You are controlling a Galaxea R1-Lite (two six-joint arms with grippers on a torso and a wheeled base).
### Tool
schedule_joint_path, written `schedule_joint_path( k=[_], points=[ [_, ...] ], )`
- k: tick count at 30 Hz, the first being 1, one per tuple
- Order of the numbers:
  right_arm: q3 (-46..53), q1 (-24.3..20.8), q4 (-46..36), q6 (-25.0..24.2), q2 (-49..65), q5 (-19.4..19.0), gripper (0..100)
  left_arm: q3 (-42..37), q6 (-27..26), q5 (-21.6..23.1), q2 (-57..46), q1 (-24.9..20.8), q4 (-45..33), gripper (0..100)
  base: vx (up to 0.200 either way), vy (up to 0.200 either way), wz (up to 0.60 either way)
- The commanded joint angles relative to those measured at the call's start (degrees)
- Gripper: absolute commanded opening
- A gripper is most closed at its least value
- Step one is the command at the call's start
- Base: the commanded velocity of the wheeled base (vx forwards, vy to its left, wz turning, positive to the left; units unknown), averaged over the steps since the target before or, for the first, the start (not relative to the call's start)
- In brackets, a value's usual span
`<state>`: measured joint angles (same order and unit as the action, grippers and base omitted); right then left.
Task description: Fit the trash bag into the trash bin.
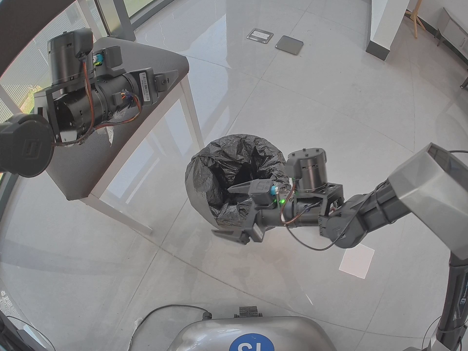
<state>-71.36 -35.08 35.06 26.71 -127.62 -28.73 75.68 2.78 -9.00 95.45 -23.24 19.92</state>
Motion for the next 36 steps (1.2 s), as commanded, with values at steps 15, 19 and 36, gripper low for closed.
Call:
schedule_joint_path(
  k=[15, 19, 36],
  points=[
    [20.9, 22.7, 0.3, 0.0, 18.7, 2.3, 100, 0.5, -2.4, -0.9, 3.0, -2.4, -0.3, 100, 0.000, 0.000, 0.00],
    [23.1, 25.9, 0.1, 0.1, 19.7, 2.5, 100, 0.3, -3.0, -1.0, 2.5, -2.8, -0.2, 100, 0.000, 0.000, 0.00],
    [7.7, 31.4, -4.8, 1.8, -0.4, 2.5, 100, -0.9, -1.5, -2.0, 2.4, -7.0, -5.2, 100, 0.000, 0.000, 0.00]
  ],
)
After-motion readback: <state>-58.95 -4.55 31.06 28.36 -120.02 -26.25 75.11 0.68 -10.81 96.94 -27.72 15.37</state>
